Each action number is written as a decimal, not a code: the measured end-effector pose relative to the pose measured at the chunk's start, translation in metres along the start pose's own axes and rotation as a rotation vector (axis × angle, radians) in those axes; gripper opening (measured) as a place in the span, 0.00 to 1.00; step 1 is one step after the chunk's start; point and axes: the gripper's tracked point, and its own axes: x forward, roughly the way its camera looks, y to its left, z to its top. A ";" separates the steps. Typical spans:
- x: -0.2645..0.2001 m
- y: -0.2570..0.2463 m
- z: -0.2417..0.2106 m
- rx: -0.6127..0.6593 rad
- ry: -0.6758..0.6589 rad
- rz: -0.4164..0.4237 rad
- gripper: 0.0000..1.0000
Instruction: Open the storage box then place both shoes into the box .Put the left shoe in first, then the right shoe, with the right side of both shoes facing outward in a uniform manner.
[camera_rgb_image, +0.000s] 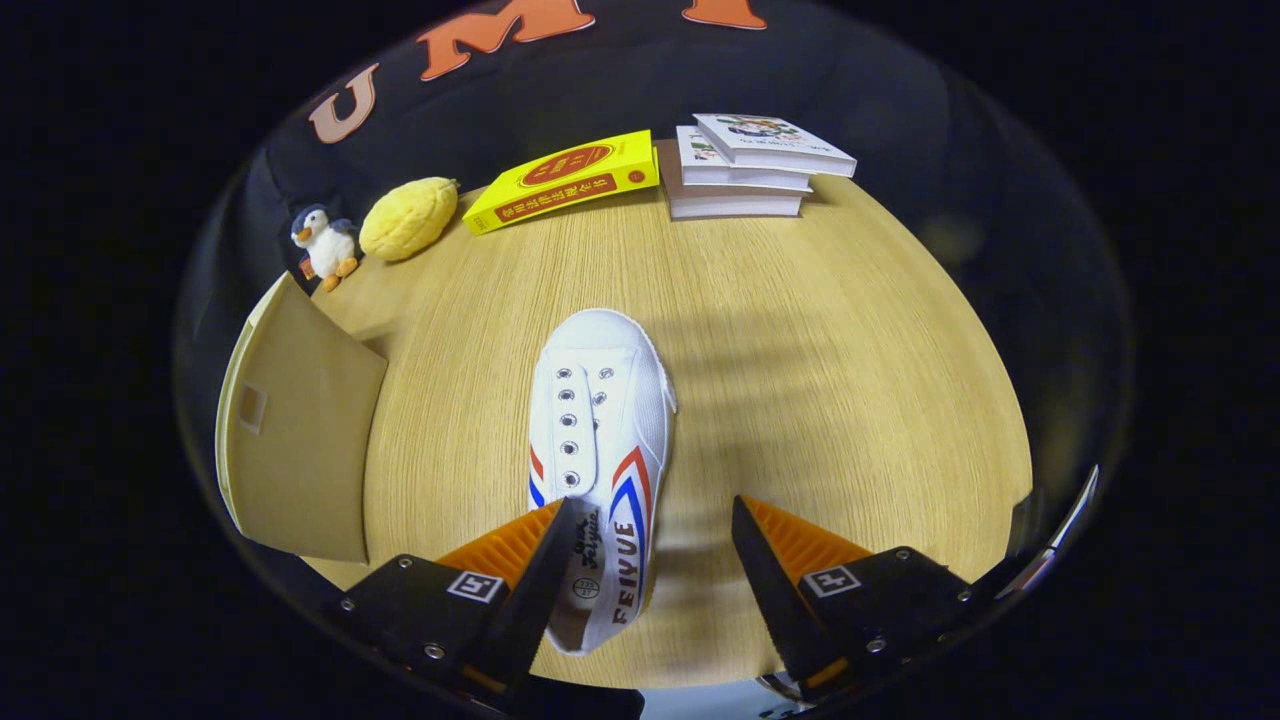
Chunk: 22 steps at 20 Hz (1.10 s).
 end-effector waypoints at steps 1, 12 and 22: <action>0.004 0.002 -0.001 -0.018 0.004 0.003 0.88; 0.021 0.006 -0.004 0.220 -0.024 0.173 0.00; -0.022 0.063 0.037 0.375 -0.112 0.397 0.00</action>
